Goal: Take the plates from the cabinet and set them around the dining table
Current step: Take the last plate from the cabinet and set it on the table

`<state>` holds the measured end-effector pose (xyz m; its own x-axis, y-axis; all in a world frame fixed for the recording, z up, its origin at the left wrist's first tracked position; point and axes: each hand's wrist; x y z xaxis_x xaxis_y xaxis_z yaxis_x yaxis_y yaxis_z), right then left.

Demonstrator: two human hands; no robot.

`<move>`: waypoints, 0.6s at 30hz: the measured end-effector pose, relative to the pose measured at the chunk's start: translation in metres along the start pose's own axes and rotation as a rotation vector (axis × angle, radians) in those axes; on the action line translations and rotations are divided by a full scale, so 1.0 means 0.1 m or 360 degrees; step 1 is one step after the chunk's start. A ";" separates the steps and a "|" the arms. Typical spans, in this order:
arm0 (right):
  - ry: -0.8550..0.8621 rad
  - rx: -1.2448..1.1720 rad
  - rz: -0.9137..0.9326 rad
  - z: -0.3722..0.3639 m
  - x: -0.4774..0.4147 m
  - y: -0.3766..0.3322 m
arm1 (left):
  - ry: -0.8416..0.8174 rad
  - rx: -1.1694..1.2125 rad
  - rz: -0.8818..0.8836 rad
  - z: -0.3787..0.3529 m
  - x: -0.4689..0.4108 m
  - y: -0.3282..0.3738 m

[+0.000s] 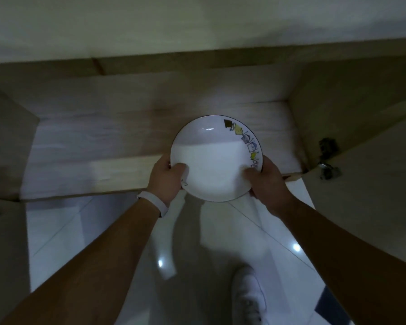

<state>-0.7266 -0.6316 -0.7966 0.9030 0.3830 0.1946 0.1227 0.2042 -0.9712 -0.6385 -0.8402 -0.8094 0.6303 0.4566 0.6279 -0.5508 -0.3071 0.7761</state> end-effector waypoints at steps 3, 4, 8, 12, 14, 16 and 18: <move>-0.0031 0.0107 -0.0049 0.01 0.25 -0.18 | 0.0015 -0.0057 -0.0023 0.08 0.30 0.06; -0.0049 0.0145 -0.0069 0.02 0.34 -0.25 | 0.0015 -0.0070 0.0000 0.11 0.41 0.07; -0.0094 0.0233 -0.0099 0.04 0.70 -0.63 | -0.0033 -0.0084 0.0106 0.23 0.92 0.20; -0.0135 0.0333 -0.0083 0.05 1.06 -1.06 | 0.0020 -0.0131 0.0095 0.38 1.44 0.43; -0.0125 0.0271 -0.0118 0.07 1.25 -1.34 | 0.0044 -0.0102 0.0095 0.42 1.78 0.57; -0.0109 0.0224 -0.0179 0.10 1.42 -1.63 | 0.0077 -0.0040 0.0105 0.47 2.14 0.72; -0.0099 0.0231 -0.0230 0.11 1.58 -1.90 | 0.0080 -0.0040 0.0115 0.52 2.45 0.87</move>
<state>-0.6115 -0.5994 -0.5800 0.8527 0.3943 0.3427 0.1841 0.3870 -0.9035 -0.5039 -0.7989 -0.5849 0.5605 0.4754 0.6781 -0.6076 -0.3202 0.7268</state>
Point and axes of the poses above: each hand's wrist, its own x-axis away from the middle knuckle, its own z-axis out of the back of the hand, y = z × x, and after that the axes turned 14 degrees about z, right-handed
